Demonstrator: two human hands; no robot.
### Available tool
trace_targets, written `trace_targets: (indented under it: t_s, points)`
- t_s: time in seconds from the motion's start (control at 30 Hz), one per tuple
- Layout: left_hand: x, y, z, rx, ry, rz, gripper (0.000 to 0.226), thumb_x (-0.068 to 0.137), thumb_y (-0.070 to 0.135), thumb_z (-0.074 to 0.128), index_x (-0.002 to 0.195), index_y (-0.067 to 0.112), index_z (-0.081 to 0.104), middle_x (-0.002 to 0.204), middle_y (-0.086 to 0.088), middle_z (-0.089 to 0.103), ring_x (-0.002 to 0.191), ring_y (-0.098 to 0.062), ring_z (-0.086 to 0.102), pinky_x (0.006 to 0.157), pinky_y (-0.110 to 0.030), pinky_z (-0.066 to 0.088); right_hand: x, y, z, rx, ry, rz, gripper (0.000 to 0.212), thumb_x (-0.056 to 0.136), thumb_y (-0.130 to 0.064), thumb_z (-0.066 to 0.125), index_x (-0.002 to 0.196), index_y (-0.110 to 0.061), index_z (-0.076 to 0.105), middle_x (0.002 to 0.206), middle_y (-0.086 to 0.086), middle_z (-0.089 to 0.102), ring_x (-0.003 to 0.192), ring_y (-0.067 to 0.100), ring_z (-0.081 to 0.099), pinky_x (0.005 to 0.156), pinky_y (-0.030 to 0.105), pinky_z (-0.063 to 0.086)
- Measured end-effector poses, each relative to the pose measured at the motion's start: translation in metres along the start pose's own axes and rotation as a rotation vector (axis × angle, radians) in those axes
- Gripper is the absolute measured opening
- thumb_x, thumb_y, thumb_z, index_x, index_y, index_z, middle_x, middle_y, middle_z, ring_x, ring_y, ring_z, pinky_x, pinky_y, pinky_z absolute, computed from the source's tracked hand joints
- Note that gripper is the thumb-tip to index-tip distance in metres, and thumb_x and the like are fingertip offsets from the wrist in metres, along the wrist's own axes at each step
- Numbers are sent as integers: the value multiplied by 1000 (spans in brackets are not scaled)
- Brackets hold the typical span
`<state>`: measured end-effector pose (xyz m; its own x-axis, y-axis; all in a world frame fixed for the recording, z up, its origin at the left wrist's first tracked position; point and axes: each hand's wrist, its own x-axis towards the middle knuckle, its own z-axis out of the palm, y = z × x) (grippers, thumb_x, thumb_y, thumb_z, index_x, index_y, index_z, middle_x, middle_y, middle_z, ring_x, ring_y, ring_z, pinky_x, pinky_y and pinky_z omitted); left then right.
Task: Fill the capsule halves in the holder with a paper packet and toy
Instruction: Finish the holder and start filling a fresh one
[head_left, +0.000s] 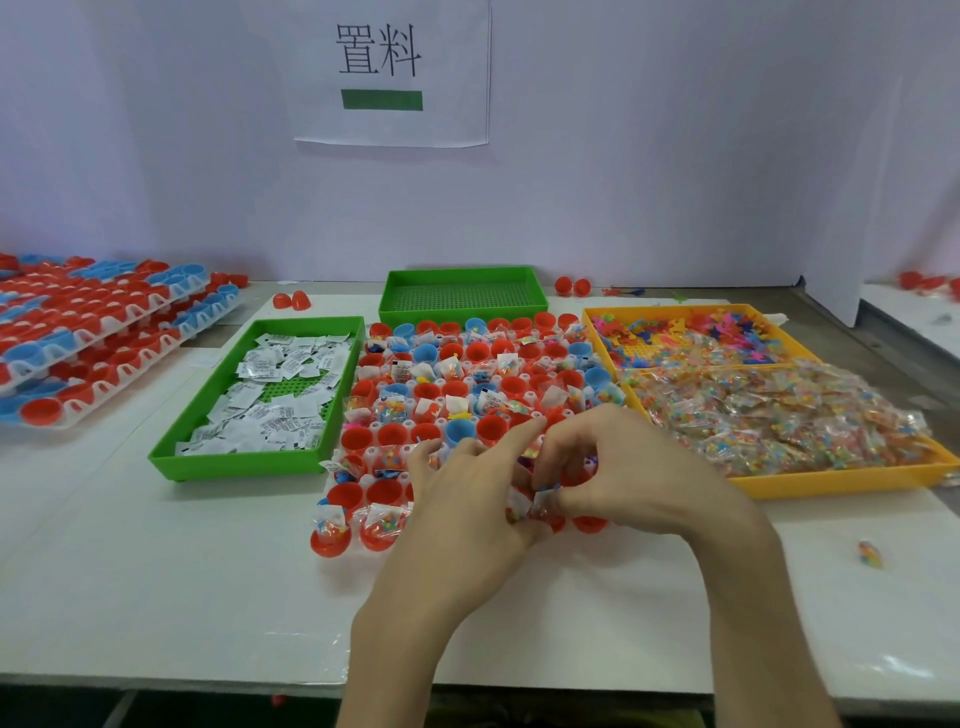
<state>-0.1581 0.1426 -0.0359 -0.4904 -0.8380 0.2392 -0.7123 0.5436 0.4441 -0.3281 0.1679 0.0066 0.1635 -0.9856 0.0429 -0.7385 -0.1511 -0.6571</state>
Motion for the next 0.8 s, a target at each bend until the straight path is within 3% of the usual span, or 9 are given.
trace_targets:
  t_s: [0.23, 0.53, 0.6, 0.7, 0.8]
  points:
    - [1, -2, 1, -10, -4, -4, 77, 84, 44, 74, 144, 51, 27, 113, 24, 64, 104, 1, 35, 104, -36, 4, 2, 3, 1, 4, -21, -7, 16, 74, -14, 83, 82, -25, 75, 75, -9, 72, 71, 5, 67, 64, 18, 53]
    - [-1, 3, -4, -2, -31, -15, 77, 85, 45, 74, 147, 51, 28, 112, 28, 66, 106, 4, 32, 99, -33, 5, -10, 8, -14, 44, 9, 11, 27, 72, -18, 85, 87, -37, 73, 84, -17, 72, 79, 0, 67, 68, 16, 54]
    - [-2, 3, -7, -8, -23, -10, 78, 84, 45, 74, 147, 53, 27, 110, 30, 65, 103, 8, 28, 100, -32, 5, -12, 12, -19, 60, 103, 25, 21, 76, -22, 83, 85, -38, 74, 86, -24, 71, 80, -2, 67, 66, 14, 52]
    - [-5, 6, -17, -64, 31, 5, 67, 85, 47, 72, 142, 54, 37, 99, 37, 61, 102, 12, 30, 104, -30, 3, -10, 27, -23, 83, 438, 83, 15, 83, -24, 77, 84, -38, 73, 90, -25, 69, 84, -1, 64, 65, 13, 43]
    - [-6, 4, -33, -214, 145, 11, 46, 85, 43, 72, 128, 50, 55, 94, 37, 63, 111, 8, 47, 117, -40, 14, -8, 51, -28, 1, 648, 227, 18, 89, -24, 72, 104, -34, 73, 117, -13, 65, 105, 9, 59, 82, 29, 45]
